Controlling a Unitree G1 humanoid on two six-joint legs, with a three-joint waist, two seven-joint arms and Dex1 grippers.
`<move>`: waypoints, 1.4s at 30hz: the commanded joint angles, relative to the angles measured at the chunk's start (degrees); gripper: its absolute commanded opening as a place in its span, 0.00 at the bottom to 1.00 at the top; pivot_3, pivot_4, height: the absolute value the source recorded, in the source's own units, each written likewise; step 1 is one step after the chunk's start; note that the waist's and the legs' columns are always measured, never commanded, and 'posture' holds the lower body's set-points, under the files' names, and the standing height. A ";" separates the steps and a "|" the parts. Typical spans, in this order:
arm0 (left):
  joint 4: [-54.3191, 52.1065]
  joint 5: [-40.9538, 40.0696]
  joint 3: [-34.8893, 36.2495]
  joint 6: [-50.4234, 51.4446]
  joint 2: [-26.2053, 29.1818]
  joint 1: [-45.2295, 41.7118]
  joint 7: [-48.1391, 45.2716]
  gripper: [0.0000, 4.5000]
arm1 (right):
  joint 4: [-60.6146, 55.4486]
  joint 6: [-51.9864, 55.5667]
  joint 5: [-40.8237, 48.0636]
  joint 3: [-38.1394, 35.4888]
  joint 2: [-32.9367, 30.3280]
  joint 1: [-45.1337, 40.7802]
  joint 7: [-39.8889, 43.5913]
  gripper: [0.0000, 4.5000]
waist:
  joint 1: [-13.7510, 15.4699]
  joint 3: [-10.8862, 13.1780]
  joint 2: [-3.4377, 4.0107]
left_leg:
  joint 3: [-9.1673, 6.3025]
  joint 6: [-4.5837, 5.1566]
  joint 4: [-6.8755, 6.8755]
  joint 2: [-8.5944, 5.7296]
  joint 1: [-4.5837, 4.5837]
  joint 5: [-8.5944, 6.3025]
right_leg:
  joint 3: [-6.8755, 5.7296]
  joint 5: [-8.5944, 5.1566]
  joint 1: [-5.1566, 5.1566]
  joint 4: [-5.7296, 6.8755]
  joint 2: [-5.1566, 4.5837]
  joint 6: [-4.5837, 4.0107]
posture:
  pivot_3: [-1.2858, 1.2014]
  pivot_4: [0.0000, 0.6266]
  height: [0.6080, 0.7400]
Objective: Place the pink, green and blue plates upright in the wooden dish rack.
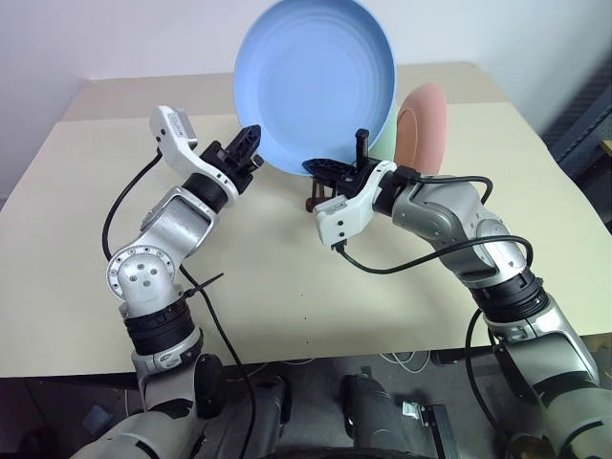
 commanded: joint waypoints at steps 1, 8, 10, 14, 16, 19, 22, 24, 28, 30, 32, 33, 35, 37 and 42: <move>-1.21 -0.59 -1.76 -3.71 -0.02 0.11 -4.22 0.00 | -0.48 0.23 0.21 -0.63 0.22 -1.45 -0.53 0.00 | 0.00 0.00 0.00 | 0.00 0.00 0.00 0.00 0.00 0.00 | 0.00 0.00 0.00 0.00 0.00 0.00 | 0.52 0.24 1.00; -0.67 -6.30 -1.04 -1.67 4.13 0.72 -7.86 0.80 | -0.12 0.05 0.20 -0.85 -0.20 -1.57 -0.94 0.00 | -0.13 0.00 0.00 | 0.00 0.00 -0.01 0.00 0.00 0.00 | 0.00 0.00 0.00 0.00 0.00 0.00 | 0.52 0.24 1.00; 0.07 -9.79 0.02 0.39 8.29 1.35 -11.48 0.99 | 0.16 -0.01 0.13 -1.33 -0.59 -1.77 -1.38 0.00 | -0.26 0.00 0.00 | 0.00 0.00 -0.02 0.01 0.00 0.00 | 0.00 0.00 -0.01 0.01 0.00 0.00 | 0.52 0.24 1.00; -0.23 -13.36 0.49 3.51 20.17 3.81 -26.04 0.99 | 1.22 0.42 -0.06 -2.75 -1.20 -3.22 -3.16 0.00 | -0.42 -0.01 0.02 | 0.01 -0.01 -0.05 0.03 0.01 0.01 | 0.03 -0.01 -0.06 0.03 0.04 -0.02 | 0.52 0.24 1.00; -1.17 -9.06 0.35 0.19 25.38 5.90 -33.36 0.99 | 1.70 0.45 0.25 -3.69 -1.37 -4.26 -4.49 0.00 | -0.36 0.00 0.02 | 0.00 -0.01 -0.05 0.03 0.01 0.01 | 0.03 -0.01 -0.05 0.02 0.04 -0.02 | 0.52 0.24 1.00; 1.28 0.16 -2.22 -4.96 33.73 10.49 -44.48 0.99 | 2.04 0.11 2.74 -5.36 -0.94 -6.79 -6.05 0.00 | -0.36 0.00 0.03 | 0.01 -0.01 -0.11 0.03 0.01 0.01 | 0.04 -0.01 -0.06 0.01 0.04 -0.04 | 0.52 0.24 1.00; 2.79 8.41 -5.32 -11.54 37.41 13.43 -50.94 0.99 | 0.89 0.38 8.58 -6.72 0.93 -8.13 -4.81 0.00 | -0.34 -0.01 0.05 | 0.01 -0.02 -0.15 0.04 0.02 0.01 | 0.04 -0.01 -0.06 -0.01 0.04 -0.05 | 0.52 0.24 1.00; 4.36 13.03 -5.82 -17.17 36.97 13.72 -52.46 0.99 | -0.14 2.65 12.39 -8.31 2.82 -8.82 -4.37 0.00 | -0.21 -0.01 0.05 | -0.01 -0.01 -0.16 0.04 0.02 0.01 | 0.03 -0.01 -0.03 -0.05 0.03 -0.06 | 0.52 0.24 1.00; 9.19 18.16 -6.65 -21.19 37.90 12.61 -55.14 0.99 | -3.15 12.47 26.99 -12.96 9.96 -10.50 -2.14 0.00 | -0.27 -0.01 0.05 | -0.05 -0.01 -0.18 0.05 0.02 0.00 | 0.02 0.02 -0.04 -0.07 0.04 -0.09 | 0.52 0.24 1.00; 9.92 19.12 -6.87 -21.96 37.33 12.25 -55.48 0.99 | -5.24 19.02 35.14 -15.70 13.77 -11.52 -1.34 0.00 | -0.31 0.00 0.07 | -0.09 -0.01 -0.22 0.06 0.02 0.00 | 0.02 0.02 -0.06 -0.06 0.05 -0.10 | 0.52 0.24 1.00; 9.74 19.64 -7.28 -22.27 36.66 12.21 -55.60 0.99 | -7.91 28.19 46.22 -19.73 17.87 -13.23 -1.25 0.00 | -0.36 0.00 0.07 | -0.10 0.00 -0.24 0.07 0.02 0.00 | 0.02 0.02 -0.08 -0.06 0.05 -0.10 | 0.52 0.24 1.00; 9.69 19.86 -7.41 -22.28 36.39 12.17 -55.57 0.99 | -9.04 32.18 50.86 -21.54 19.34 -14.03 -1.51 0.00 | -0.37 0.00 0.08 | -0.11 0.00 -0.25 0.07 0.02 0.00 | 0.03 0.02 -0.09 -0.06 0.05 -0.10 | 0.52 0.24 1.00; 9.58 20.17 -7.59 -22.21 36.05 12.16 -55.61 0.99 | -10.39 39.50 59.95 -26.01 22.12 -15.84 -3.66 0.00 | -0.36 0.01 0.09 | -0.13 0.01 -0.27 0.08 0.02 -0.01 | 0.02 0.03 -0.10 -0.04 0.05 -0.10 | 0.52 0.24 1.00; 9.66 20.33 -7.65 -22.13 35.74 11.96 -55.77 0.99 | -10.56 43.50 65.12 -28.70 23.52 -15.74 -5.77 0.00 | -0.37 -0.01 0.11 | -0.15 0.11 -0.28 0.08 0.02 -0.07 | 0.01 0.03 -0.10 -0.04 0.06 -0.11 | 0.52 0.24 1.00; 9.59 21.45 -7.87 -22.75 35.17 11.67 -56.10 0.99 | -7.65 45.78 70.99 -31.36 25.03 -12.06 -9.44 0.00 | -0.39 -0.01 0.12 | -0.15 0.28 -0.29 0.07 0.03 -0.17 | 0.00 0.04 -0.11 -0.04 0.06 -0.11 | 0.52 0.24 1.00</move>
